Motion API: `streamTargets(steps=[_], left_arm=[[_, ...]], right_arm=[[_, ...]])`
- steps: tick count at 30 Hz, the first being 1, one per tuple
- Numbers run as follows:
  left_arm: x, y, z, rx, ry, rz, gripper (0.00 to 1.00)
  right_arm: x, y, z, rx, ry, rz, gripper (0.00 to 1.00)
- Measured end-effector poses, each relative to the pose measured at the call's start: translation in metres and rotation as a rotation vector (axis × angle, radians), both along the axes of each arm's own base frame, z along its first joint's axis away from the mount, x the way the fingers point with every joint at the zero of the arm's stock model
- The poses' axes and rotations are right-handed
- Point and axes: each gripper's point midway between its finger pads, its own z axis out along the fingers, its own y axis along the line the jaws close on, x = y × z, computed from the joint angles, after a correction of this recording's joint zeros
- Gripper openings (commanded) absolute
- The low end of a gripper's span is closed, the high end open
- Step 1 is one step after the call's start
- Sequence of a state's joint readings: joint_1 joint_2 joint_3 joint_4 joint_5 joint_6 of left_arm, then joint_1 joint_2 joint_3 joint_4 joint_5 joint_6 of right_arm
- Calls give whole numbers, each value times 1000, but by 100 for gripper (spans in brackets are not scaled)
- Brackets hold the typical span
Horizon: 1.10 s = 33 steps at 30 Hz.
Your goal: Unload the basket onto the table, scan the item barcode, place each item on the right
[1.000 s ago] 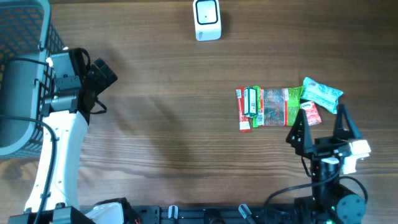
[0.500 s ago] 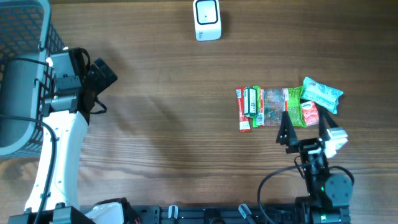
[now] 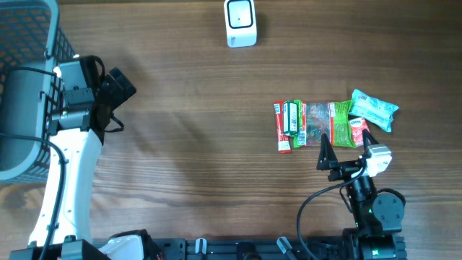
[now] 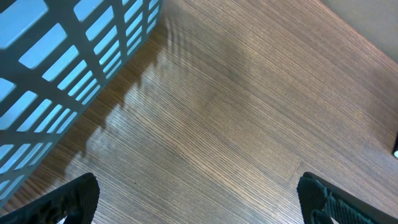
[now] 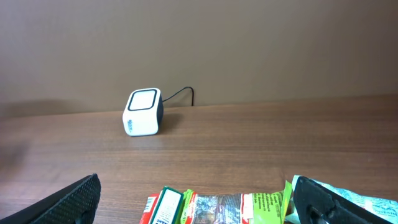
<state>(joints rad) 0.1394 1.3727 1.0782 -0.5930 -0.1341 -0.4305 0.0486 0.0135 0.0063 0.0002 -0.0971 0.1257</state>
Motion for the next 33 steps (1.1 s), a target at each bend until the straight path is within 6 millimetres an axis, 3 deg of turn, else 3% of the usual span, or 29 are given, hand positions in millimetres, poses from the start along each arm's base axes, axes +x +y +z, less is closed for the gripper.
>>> streamTargets(steps=[33], left_arm=[[0,0,0,0,0,0,100]], right_arm=[[0,0,0,-8,-1,0,100]])
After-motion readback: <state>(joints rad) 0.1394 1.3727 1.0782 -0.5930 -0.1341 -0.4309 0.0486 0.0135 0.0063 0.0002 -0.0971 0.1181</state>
